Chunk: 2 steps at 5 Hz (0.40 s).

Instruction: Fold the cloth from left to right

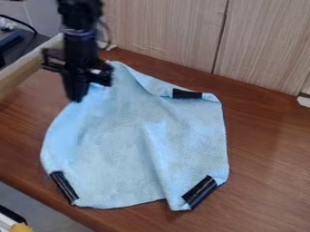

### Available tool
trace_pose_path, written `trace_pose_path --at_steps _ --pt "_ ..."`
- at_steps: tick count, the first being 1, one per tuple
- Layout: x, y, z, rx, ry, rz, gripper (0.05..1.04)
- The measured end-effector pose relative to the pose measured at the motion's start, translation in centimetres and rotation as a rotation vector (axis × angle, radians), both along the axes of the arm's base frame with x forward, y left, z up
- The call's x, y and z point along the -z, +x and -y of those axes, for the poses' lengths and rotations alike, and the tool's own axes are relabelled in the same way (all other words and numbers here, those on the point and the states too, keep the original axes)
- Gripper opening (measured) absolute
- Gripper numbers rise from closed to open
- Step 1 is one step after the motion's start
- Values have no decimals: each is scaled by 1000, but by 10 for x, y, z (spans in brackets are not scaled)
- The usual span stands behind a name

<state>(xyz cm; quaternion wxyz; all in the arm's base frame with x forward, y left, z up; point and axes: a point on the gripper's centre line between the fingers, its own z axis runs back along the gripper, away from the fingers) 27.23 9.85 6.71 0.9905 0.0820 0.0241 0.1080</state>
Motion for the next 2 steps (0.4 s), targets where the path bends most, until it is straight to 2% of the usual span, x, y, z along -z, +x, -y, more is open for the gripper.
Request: trace_pose_path --at_steps 2 --pt "-11 26 54 100 -17 46 54"
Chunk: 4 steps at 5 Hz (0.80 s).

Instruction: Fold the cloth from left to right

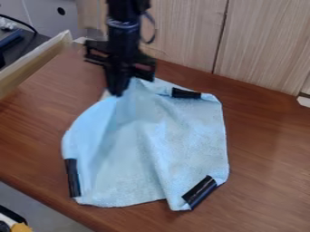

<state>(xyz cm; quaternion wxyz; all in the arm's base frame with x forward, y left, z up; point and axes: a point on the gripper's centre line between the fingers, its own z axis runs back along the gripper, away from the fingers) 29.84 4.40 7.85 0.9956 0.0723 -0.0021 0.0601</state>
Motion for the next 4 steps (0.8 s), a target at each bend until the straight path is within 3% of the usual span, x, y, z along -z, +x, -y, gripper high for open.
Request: trace_pose_path --at_steps 2,4 --pt "38 15 49 72 -25 -36 54" --pt "70 30 73 131 26 -18 54"
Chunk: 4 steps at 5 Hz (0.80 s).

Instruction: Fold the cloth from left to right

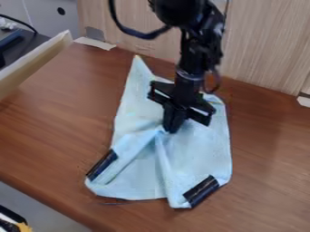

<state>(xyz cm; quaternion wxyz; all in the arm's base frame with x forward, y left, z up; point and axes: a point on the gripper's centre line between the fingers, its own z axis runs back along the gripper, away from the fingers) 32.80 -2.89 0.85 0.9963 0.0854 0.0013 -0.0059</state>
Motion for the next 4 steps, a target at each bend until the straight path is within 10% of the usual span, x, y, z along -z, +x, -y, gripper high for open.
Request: trace_pose_path --at_steps 2,4 --pt "0 1 -2 5 27 7 203" --pt "-4 -7 -13 -27 90 -2 722"
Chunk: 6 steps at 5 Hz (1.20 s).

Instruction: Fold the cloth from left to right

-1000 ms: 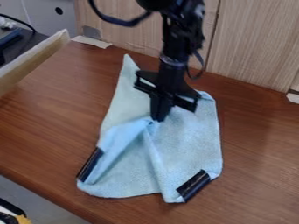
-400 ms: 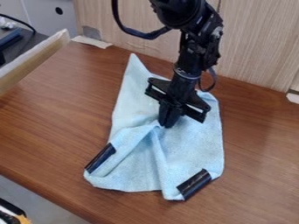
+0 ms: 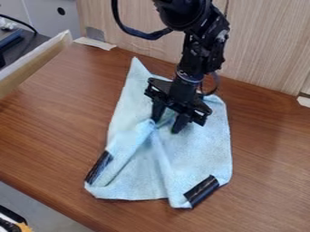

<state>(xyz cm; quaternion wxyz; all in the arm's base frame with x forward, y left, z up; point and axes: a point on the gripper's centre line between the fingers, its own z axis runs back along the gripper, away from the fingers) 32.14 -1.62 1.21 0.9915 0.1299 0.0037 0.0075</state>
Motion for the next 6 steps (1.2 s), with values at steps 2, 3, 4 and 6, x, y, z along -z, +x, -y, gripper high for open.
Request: trace_pose_path --at_steps 2,3,4,6 --pt "-25 2 2 16 -69 53 1003" --pt "-45 0 2 21 -93 83 1000" --pt "-68 -1 -2 10 -115 127 1000" --pt "-103 -13 -18 -1 -130 183 1000"
